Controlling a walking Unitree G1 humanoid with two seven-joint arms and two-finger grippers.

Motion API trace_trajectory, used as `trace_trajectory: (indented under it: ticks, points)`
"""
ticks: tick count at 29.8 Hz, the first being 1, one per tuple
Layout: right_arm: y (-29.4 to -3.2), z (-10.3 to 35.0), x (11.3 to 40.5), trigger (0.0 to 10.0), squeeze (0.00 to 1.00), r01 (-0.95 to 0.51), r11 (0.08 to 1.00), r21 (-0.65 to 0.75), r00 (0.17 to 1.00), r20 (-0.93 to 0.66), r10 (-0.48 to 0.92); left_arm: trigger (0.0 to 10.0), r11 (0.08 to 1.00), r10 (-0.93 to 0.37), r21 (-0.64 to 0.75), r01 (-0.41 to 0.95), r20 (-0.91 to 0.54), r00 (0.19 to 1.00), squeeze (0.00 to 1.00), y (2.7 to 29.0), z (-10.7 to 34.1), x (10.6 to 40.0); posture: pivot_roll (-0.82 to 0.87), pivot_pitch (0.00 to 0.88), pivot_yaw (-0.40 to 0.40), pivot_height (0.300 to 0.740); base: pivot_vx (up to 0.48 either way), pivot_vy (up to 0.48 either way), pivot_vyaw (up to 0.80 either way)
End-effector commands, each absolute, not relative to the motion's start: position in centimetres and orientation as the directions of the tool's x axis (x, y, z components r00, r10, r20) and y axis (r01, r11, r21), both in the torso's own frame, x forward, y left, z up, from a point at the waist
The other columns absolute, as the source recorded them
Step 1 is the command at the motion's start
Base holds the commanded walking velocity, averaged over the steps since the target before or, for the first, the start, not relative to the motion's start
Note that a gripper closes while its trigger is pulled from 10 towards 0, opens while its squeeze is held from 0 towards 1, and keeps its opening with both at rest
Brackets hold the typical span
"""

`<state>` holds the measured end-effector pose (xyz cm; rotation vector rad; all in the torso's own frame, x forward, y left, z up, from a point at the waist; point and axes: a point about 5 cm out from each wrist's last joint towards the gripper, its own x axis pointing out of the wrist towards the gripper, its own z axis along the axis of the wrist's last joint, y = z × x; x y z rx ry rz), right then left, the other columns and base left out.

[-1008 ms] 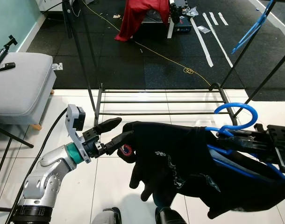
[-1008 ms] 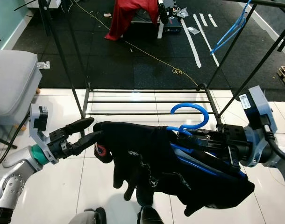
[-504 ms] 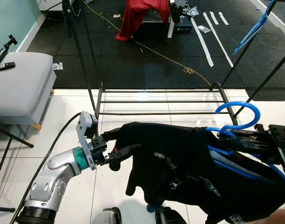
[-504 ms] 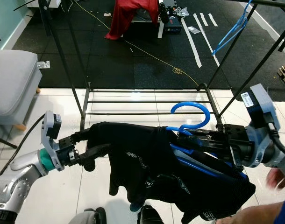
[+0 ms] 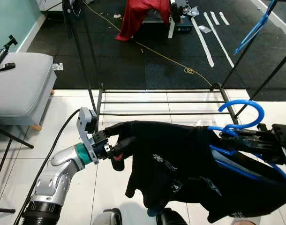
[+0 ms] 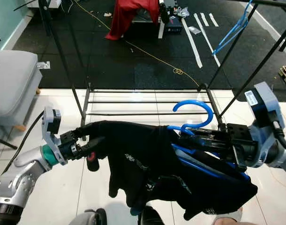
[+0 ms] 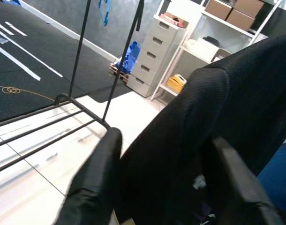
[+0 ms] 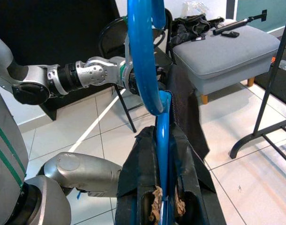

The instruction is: Hang hanger

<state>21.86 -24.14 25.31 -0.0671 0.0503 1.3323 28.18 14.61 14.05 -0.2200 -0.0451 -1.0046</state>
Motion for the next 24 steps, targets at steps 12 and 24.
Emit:
trace_trajectory:
  ticks: [12,24]
  points:
    - [-24.01,25.78,21.57,10.0,0.0,-0.975,0.216,-0.045,0.219,-0.084,0.972,10.0,0.55,-0.82,-0.144,0.823,0.094,0.564,0.0,14.83,13.2,28.31,-0.12,0.088,0.058,0.74,0.0,0.0,0.0]
    - [-23.86,25.5,21.67,10.0,0.0,-0.975,0.216,-0.047,0.22,-0.089,0.971,0.0,0.572,-0.803,-0.14,0.808,0.105,0.587,0.0,15.45,13.43,28.77,-0.12,0.073,0.054,0.74,0.0,0.0,0.0]
